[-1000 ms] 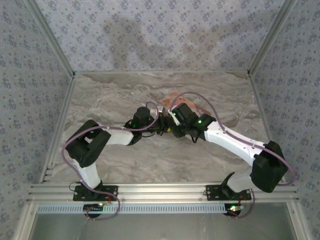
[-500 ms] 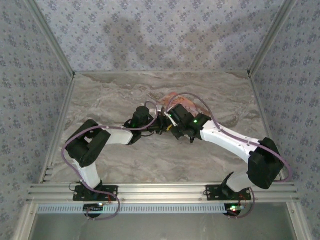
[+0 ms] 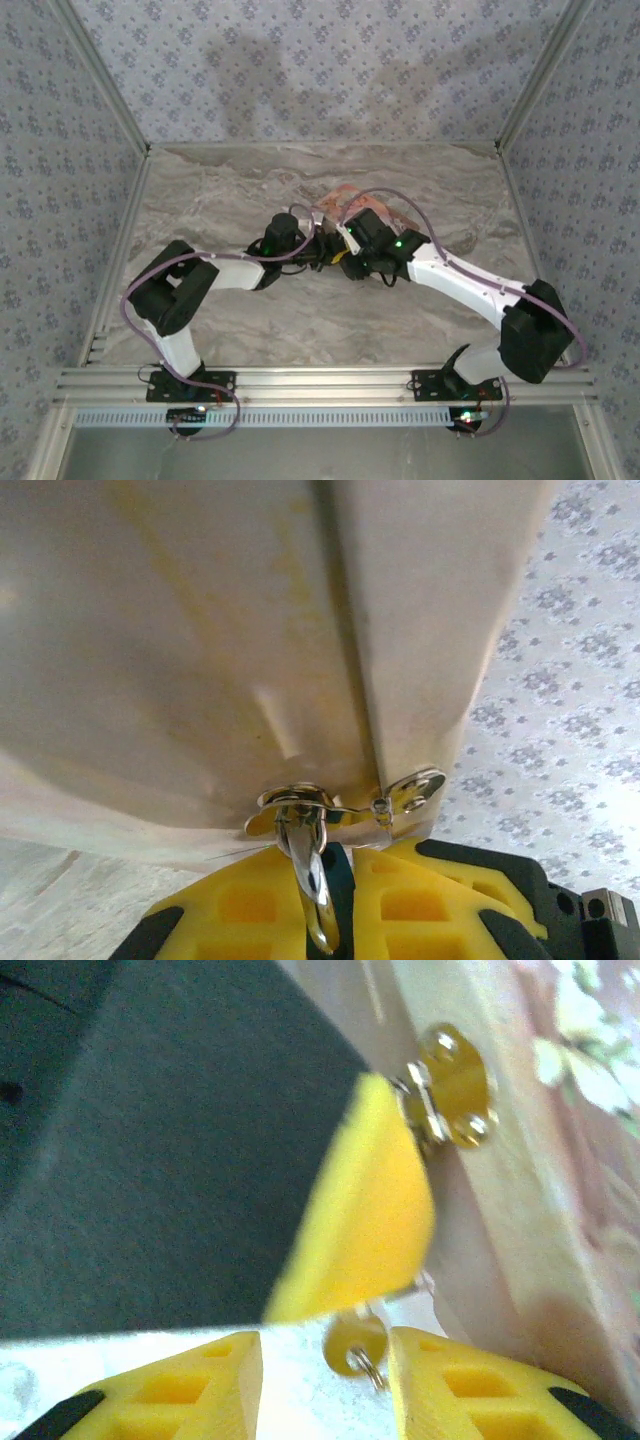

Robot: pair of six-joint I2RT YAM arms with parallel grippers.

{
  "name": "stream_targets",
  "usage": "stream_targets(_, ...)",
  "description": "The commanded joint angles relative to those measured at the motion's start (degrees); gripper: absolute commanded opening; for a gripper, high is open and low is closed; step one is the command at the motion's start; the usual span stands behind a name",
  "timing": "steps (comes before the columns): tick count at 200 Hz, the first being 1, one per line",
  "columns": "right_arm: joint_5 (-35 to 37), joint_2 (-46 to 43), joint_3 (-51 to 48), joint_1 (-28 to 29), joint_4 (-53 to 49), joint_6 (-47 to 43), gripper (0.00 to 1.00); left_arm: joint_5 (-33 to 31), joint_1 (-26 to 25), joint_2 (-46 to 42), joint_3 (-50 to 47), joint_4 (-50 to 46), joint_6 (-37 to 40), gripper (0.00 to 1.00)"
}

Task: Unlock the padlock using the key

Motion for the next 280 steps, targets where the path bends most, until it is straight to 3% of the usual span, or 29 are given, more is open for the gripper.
stream_targets(1, -2.71, -3.10, -2.29, -0.53, 0.42, 3.22, 0.40, 0.10, 0.01, -3.10, -1.08, -3.41, 6.58, 0.08)
stream_targets(79, -5.78, -8.35, -13.59, -0.25, 5.54, 10.08, 0.42, -3.37, -0.37, -2.16, -5.04, -11.11, 15.01, 0.14)
stream_targets(130, -7.36, -7.14, -16.96, -0.36, 10.10, 13.86, 0.42, -6.57, -0.78, -5.38, -5.35, -18.71, 20.16, 0.37)
stream_targets(175, -7.33, -6.38, -17.91, -0.49, 11.92, 15.91, 0.43, -12.92, 0.40, -16.63, -4.90, -31.80, 27.63, 0.44)
stream_targets(228, -5.40, -14.04, -19.79, -3.13, 10.17, 22.09, 0.54, -21.07, 4.84, -22.99, 4.71, -49.04, 39.72, 0.53)
stream_targets(280, -3.73, -25.07, -23.52, -10.87, 7.56, 31.39, 0.73, -23.69, 9.68, -9.25, 24.04, -56.50, 47.95, 0.58)
